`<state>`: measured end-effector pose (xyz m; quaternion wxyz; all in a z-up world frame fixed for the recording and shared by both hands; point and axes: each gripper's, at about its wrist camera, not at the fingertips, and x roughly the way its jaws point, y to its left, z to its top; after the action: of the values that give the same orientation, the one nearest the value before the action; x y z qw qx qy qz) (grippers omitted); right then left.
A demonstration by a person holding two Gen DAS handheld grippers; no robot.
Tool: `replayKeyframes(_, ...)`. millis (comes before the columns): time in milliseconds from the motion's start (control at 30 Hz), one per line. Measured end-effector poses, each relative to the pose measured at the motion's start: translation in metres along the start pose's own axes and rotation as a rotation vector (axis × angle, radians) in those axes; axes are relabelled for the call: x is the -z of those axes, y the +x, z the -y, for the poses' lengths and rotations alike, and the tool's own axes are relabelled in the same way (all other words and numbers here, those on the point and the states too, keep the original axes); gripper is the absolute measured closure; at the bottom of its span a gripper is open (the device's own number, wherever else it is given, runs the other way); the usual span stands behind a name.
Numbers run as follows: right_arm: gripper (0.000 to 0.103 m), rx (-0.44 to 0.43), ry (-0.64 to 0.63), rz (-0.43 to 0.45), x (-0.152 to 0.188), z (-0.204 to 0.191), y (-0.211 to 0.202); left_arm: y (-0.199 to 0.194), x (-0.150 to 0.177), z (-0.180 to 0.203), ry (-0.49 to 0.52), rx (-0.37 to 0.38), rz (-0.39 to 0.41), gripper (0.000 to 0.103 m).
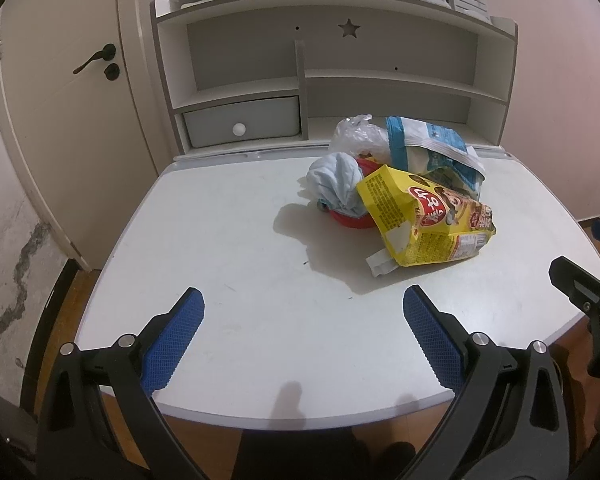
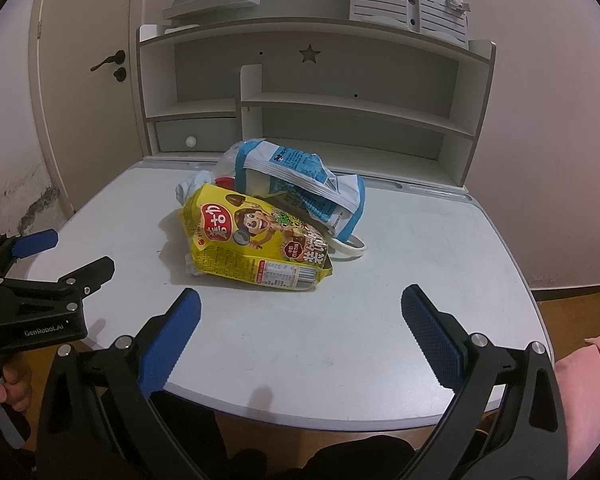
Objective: Collect trash
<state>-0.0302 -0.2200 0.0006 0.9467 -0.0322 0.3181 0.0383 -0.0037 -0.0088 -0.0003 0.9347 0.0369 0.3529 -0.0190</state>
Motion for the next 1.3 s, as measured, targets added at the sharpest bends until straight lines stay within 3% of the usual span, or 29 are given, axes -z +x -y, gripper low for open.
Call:
replayKeyframes(233,0.006,0.001,-0.001,-0.001,0.0,0.0,0.001,0.002,0.0,-0.001,-0.001,0.004,-0.009,0.006)
replayKeyframes(433,0.006,0.003,-0.001,-0.003,0.0,0.0,0.0,0.011,-0.005,-0.007,-0.03,0.057,-0.047,0.006)
replayKeyframes(567,0.006,0.005,0.001,-0.014,0.0,0.003,0.005,0.032,-0.035,-0.014,-0.087,0.13,-0.069,0.006)
replayKeyframes(800,0.006,0.011,-0.015,-0.026,0.003,0.005,0.013,0.095,-0.097,-0.008,-0.123,0.17,-0.144,0.006)
replayKeyframes(1067,0.006,0.003,-0.022,-0.061,0.01,0.01,0.029,0.145,-0.114,-0.012,-0.189,0.218,-0.246,0.007)
replayKeyframes(1100,0.006,-0.003,-0.021,-0.065,0.011,0.011,0.031,0.146,-0.114,-0.013,-0.192,0.225,-0.246,0.01)
replayKeyframes(1167,0.006,-0.012,-0.018,-0.074,0.011,0.01,0.035,0.149,-0.113,-0.013,-0.182,0.244,-0.255,0.032)
replayKeyframes(1233,0.006,-0.031,-0.02,-0.083,0.012,0.008,0.04,0.152,-0.11,-0.015,-0.201,0.31,-0.277,0.082)
replayKeyframes(1300,0.006,-0.047,-0.031,-0.087,0.012,0.004,0.044,0.149,-0.107,-0.021,-0.231,0.355,-0.283,0.089)
